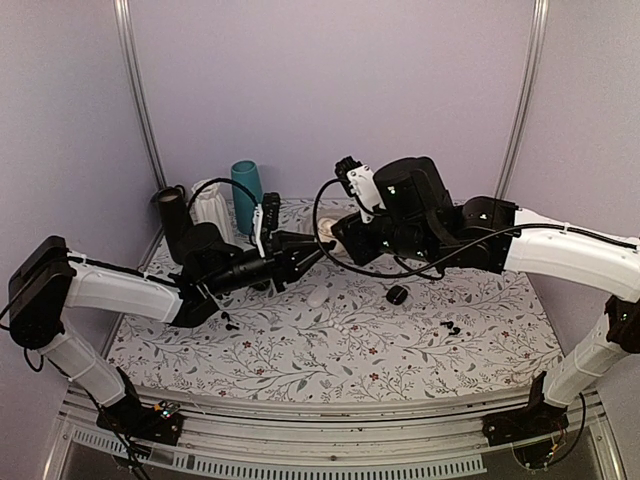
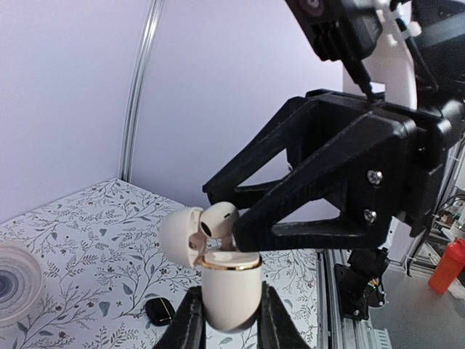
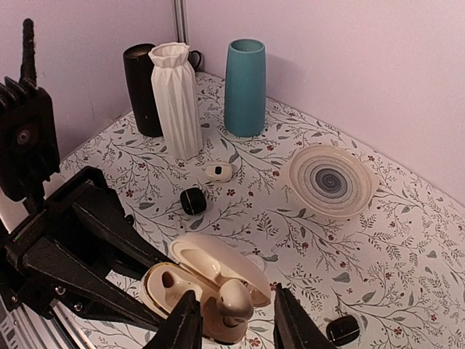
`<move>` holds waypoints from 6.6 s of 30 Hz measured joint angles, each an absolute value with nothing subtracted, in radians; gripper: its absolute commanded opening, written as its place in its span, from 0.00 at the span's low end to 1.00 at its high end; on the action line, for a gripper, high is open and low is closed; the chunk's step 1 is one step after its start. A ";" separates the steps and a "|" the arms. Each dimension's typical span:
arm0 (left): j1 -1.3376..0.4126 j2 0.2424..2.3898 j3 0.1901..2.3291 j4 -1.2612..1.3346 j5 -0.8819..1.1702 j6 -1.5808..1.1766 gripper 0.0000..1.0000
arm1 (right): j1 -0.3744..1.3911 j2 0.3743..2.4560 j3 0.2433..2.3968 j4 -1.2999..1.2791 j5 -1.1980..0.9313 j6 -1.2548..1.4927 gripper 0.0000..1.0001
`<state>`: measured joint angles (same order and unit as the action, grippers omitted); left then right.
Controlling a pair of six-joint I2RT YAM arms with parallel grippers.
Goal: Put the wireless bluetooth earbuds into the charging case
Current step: Insert the right earbud into the right side groove of the charging case, then adjust the left earbud in the right side groove of the charging case.
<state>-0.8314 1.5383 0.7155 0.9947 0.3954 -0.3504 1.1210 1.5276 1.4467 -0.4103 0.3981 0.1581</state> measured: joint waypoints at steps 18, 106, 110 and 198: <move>-0.819 1.538 0.707 1.055 0.411 -0.371 0.00 | 1.078 1.507 1.450 -0.409 0.280 0.219 0.39; -0.825 1.538 0.706 1.078 0.403 -0.265 0.00 | 0.963 1.499 1.512 -0.454 -0.035 0.591 0.27; -0.825 1.538 0.706 1.077 0.403 -0.265 0.00 | 0.964 1.501 1.520 -0.455 -0.033 0.590 0.27; -0.809 1.538 0.692 1.193 0.496 -0.181 0.00 | 1.002 1.447 1.510 -0.489 0.035 0.500 0.25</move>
<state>-0.8093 1.5375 0.6922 1.1931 0.4961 -0.1806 1.0019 1.4471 1.5105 -0.4892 0.0345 0.5003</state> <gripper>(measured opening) 0.205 0.245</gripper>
